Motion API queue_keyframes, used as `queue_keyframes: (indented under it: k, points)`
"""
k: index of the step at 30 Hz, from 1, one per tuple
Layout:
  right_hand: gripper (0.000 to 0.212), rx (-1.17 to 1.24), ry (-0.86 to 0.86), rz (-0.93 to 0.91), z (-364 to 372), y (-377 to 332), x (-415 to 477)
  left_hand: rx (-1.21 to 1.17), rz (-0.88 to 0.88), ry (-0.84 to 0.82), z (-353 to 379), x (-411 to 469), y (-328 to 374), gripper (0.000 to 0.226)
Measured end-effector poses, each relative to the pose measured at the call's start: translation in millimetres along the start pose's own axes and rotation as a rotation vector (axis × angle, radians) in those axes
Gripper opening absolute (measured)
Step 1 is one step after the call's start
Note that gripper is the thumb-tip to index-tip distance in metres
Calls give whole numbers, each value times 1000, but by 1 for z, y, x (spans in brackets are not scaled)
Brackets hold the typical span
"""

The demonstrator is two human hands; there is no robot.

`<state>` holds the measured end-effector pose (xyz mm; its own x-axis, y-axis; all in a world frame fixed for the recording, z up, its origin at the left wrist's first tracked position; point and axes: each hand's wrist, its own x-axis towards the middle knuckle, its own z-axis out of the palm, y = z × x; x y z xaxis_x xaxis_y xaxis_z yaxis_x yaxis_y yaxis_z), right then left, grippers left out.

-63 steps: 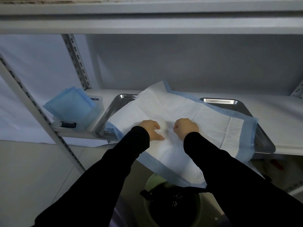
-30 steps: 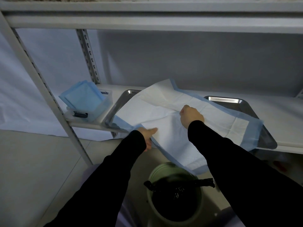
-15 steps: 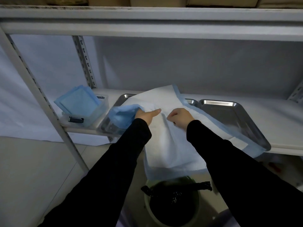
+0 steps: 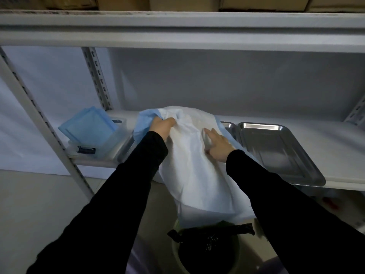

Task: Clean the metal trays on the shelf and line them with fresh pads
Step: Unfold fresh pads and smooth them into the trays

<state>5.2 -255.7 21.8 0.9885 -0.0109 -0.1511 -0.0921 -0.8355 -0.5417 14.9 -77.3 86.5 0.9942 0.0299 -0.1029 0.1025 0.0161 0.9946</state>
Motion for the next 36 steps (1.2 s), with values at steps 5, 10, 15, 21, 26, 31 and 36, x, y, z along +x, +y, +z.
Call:
queue_keyframes:
  k: [5,10,15,21,26,31,36]
  points:
    - [58,-102,-2,-48,7,-6,0,-65,14,-9,-4,8,3,19]
    - [52,674,1,-102,8,-19,-7,-3,5,-28,-1,9,1,25]
    - [47,737,-17,-237,1,-29,-13,18,-10,-140,7,4,-2,58]
    - [7,708,167,-199,5,-29,-7,-67,-11,-225,12,2,-2,50]
    - [33,471,384,-116,-4,-25,-3,355,175,137,6,7,10,40]
    - [37,297,470,-142,-7,-27,-5,305,211,349,-3,13,14,47]
    - [33,172,526,-163,-8,-29,-7,906,505,477,-4,10,12,70]
